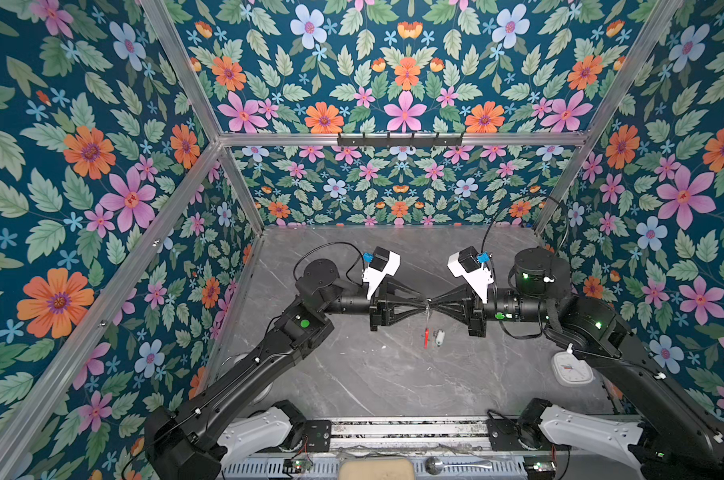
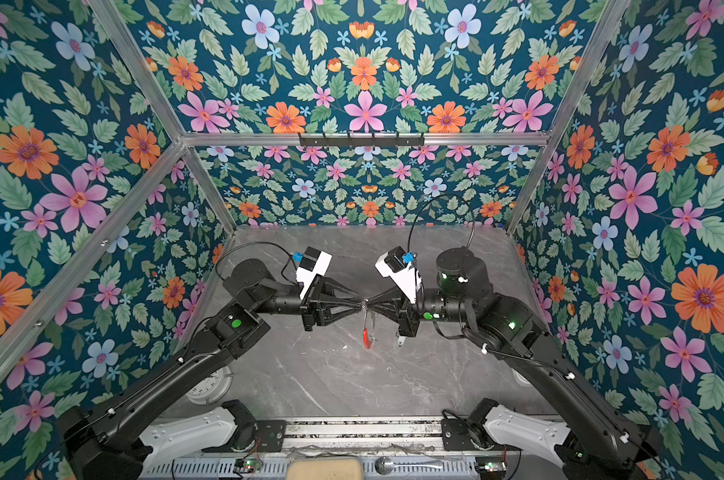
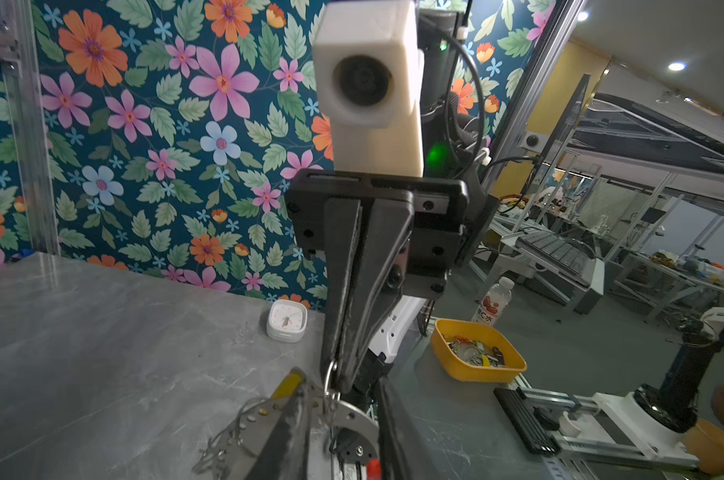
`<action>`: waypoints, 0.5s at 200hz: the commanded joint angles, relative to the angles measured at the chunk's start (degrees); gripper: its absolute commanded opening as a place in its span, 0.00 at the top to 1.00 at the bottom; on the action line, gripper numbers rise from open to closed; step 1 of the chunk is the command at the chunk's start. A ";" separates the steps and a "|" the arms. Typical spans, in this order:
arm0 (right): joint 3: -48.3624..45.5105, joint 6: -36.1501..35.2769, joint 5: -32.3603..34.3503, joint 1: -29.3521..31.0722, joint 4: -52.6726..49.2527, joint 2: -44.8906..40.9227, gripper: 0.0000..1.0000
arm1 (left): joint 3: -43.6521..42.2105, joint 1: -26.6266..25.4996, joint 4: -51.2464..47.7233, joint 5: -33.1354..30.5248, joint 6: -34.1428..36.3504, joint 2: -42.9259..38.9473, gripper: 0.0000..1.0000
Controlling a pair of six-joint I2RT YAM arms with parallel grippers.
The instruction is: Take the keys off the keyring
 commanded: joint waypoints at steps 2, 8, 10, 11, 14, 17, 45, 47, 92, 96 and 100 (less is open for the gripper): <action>0.68 -1.22 0.88 0.14 -2.41 0.28 1.00 | 1.38 0.21 -5.99 3.22 2.82 0.70 0.75; 0.67 -1.18 1.12 0.17 -2.47 0.37 1.00 | 1.58 0.18 -6.17 3.60 2.82 0.83 0.77; 0.71 -1.11 1.21 0.17 -2.44 0.37 1.00 | 1.66 0.17 -6.24 3.67 2.82 0.89 0.78; 0.68 -1.09 1.24 0.21 -2.42 0.37 1.00 | 1.71 0.20 -6.25 3.74 2.82 0.90 0.78; 0.66 -1.09 1.39 0.18 -2.45 0.42 1.00 | 1.81 0.18 -6.30 3.85 2.82 1.05 0.79; 0.68 -1.09 1.62 0.27 -2.42 0.45 1.00 | 1.92 0.21 -6.34 4.01 2.81 1.06 0.79; 0.95 -1.23 4.02 1.00 -2.89 0.81 1.00 | 2.53 0.17 -6.42 5.06 2.66 1.55 0.84; 0.93 -1.25 4.18 1.04 -2.97 0.88 1.00 | 2.60 0.19 -6.43 5.11 2.65 1.62 0.84; 2.04 -2.65 9.09 3.99 -4.50 2.02 1.00 | 3.00 0.21 -6.00 6.42 1.88 2.56 0.84; 2.13 -2.74 9.44 4.18 -4.56 2.12 1.00 | 3.03 0.23 -6.00 6.44 1.81 2.58 0.85; 2.15 -2.75 9.60 4.34 -4.55 2.17 1.00 | 3.01 0.21 -6.00 6.39 1.81 2.73 0.85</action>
